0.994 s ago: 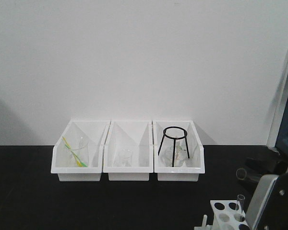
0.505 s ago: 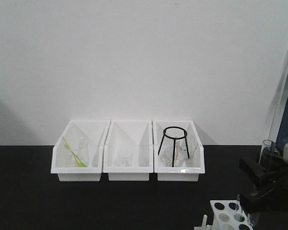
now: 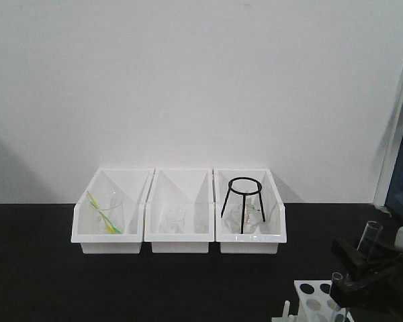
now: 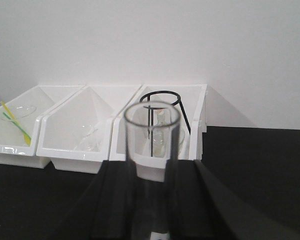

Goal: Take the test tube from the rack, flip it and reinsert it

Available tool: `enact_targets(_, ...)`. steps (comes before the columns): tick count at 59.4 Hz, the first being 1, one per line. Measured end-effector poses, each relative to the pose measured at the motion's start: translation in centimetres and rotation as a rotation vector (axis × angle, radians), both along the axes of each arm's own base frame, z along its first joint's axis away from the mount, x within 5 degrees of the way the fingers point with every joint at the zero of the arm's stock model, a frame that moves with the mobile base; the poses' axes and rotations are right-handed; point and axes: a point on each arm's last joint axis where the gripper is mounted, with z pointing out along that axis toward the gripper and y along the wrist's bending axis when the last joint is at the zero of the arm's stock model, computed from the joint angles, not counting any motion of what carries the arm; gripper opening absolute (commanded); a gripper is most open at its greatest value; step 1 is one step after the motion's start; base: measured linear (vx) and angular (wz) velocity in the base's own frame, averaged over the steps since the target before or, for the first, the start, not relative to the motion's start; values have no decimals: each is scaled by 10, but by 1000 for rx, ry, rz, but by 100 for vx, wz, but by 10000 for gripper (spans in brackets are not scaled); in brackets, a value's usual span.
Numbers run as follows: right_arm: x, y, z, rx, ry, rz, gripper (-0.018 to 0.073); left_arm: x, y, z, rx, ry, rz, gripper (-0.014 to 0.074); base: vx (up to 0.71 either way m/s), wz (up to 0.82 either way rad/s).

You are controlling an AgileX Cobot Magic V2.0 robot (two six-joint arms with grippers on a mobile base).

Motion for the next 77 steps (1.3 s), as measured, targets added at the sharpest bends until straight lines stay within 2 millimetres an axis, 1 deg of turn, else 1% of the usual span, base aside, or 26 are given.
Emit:
enact_targets(8, 4, 4, -10, -56, 21, 48, 124, 0, 0, 0, 0, 0, 0, -6, 0, 0)
enact_targets(16, 6, 9, -15, -98, 25, 106, 124, 0, 0, 0, 0, 0, 0, -6, 0, 0)
enact_targets(34, 14, 12, -35, -96, 92, 132, 126, 0, 0, 0, 0, 0, 0, -6, 0, 0)
enact_targets(43, 19, 15, -51, -126, 143, 168, 128, 0, 0, 0, 0, 0, 0, -6, 0, 0)
enact_targets(54, 25, 18, -69, -105, 191, 192, 146, 0, 0, 0, 0, 0, 0, -6, 0, 0)
enact_targets(57, 26, 19, -72, -104, 197, 198, 163, 0, 0, 0, 0, 0, 0, -6, 0, 0)
enact_targets(62, 26, 20, -76, -107, 208, 206, 216, 0, 0, 0, 0, 0, 0, -6, 0, 0)
enact_targets(71, 26, 20, -76, -106, 209, 207, 370, 0, 0, 0, 0, 0, 0, -6, 0, 0)
enact_targets(77, 26, 20, -76, -107, 209, 208, 452, 0, 0, 0, 0, 0, 0, -6, 0, 0)
